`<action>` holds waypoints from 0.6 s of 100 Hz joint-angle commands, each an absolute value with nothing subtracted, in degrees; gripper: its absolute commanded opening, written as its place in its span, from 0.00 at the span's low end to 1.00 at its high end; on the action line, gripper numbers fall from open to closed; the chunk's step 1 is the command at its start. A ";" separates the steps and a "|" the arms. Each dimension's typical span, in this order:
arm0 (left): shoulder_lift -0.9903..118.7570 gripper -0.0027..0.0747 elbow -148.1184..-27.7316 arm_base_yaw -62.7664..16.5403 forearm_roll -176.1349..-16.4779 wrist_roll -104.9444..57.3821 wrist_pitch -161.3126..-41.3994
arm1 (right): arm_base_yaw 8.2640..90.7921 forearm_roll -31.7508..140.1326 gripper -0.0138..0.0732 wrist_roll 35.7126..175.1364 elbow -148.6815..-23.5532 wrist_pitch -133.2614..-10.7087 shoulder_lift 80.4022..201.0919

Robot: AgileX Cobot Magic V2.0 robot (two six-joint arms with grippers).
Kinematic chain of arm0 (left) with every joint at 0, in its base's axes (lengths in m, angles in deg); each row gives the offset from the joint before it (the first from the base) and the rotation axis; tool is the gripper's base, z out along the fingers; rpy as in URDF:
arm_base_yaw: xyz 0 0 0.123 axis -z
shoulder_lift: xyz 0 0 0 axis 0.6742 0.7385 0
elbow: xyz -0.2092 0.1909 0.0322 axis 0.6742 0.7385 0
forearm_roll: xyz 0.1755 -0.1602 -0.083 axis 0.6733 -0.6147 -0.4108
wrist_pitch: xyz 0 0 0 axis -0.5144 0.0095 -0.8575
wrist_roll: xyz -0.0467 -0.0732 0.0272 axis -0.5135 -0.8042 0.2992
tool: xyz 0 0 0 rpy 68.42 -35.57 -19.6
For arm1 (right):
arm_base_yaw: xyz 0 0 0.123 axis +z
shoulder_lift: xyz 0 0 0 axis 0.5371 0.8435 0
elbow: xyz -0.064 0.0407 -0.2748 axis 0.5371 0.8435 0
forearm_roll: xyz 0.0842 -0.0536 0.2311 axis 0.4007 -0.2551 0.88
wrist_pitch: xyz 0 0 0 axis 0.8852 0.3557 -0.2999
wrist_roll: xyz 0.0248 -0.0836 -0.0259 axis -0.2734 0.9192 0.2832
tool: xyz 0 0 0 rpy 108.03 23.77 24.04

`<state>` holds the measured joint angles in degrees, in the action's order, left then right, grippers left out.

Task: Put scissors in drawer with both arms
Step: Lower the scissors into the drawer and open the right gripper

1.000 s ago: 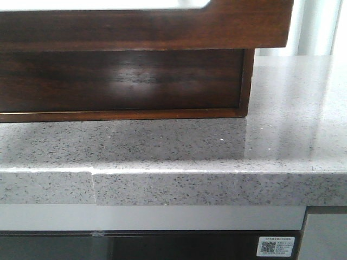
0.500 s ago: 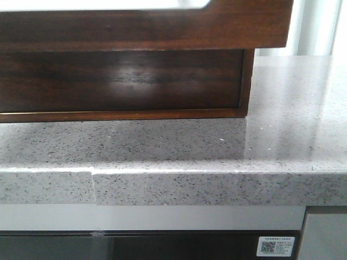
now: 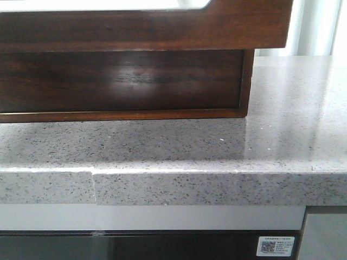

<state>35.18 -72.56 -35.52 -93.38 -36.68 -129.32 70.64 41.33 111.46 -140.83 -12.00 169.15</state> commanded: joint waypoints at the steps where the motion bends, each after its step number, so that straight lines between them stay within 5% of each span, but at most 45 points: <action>1: 35.46 0.53 -74.51 -35.09 -94.68 -37.17 -125.26 | 66.93 40.66 0.40 105.70 -137.83 -10.39 163.67; 44: 35.46 0.53 -74.51 -35.09 -94.68 -37.17 -125.26 | 37.39 53.48 0.40 101.36 -98.77 -34.33 143.76; 60: 35.46 0.53 -74.51 -35.09 -94.68 -37.17 -125.26 | 32.99 57.27 0.40 101.36 -86.18 -40.57 136.90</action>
